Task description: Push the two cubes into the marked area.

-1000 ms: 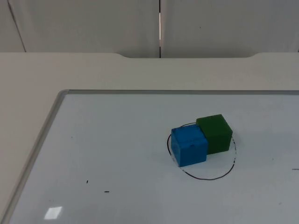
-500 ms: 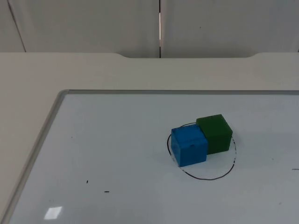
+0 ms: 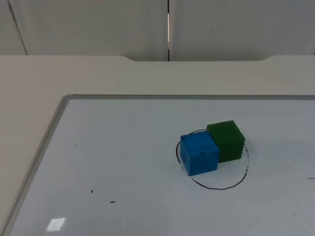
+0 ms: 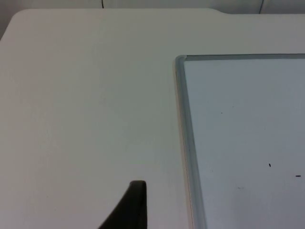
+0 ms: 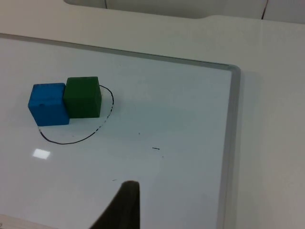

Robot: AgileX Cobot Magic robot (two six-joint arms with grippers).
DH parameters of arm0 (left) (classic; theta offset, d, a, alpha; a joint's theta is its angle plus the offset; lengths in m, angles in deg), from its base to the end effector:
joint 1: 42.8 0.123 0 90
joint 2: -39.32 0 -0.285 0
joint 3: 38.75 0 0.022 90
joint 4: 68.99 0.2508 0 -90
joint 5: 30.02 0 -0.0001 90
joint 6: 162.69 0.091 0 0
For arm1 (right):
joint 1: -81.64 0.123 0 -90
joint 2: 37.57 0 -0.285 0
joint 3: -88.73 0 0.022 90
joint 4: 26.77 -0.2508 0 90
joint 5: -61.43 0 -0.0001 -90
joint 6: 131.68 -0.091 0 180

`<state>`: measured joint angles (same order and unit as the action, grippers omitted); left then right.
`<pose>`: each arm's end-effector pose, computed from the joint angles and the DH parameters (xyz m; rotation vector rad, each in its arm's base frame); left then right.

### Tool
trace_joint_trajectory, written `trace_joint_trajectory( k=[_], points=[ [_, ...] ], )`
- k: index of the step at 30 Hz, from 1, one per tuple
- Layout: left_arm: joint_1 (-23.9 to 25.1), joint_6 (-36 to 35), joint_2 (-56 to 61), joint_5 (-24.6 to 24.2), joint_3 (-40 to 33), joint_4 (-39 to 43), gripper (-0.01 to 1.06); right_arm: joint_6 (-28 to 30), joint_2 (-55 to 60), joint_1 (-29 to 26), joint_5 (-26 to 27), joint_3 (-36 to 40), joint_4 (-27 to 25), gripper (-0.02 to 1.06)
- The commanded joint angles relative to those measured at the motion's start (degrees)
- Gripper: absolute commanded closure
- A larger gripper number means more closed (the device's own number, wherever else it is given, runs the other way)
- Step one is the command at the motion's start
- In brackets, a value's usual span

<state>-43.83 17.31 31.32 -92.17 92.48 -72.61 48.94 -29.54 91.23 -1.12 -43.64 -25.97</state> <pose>-0.0051 -0.0050 0.2745 0.0222 2.0749 -0.0871 -0.0071 -0.0023 0.2794 -0.1827 2.0559 0.0799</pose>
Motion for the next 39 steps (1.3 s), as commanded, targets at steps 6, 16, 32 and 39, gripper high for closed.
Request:
trace_joint_trajectory(
  k=[6,16,32,39],
  points=[
    [-0.2,0.0,0.2,0.7,-0.2,-0.4,0.00,0.2,-0.2,-0.3,0.8,0.0,0.2,0.00],
    [-0.2,0.0,0.2,0.7,-0.2,-0.4,0.00,0.2,-0.2,-0.3,0.8,0.0,0.2,0.00],
    [-0.2,0.0,0.2,0.7,-0.2,-0.4,0.00,0.2,-0.2,-8.3,0.9,0.0,0.2,0.00],
    [-0.2,0.0,0.2,0.7,-0.2,-0.4,0.00,0.2,-0.2,-8.3,0.9,0.0,0.2,0.00]
  ],
)
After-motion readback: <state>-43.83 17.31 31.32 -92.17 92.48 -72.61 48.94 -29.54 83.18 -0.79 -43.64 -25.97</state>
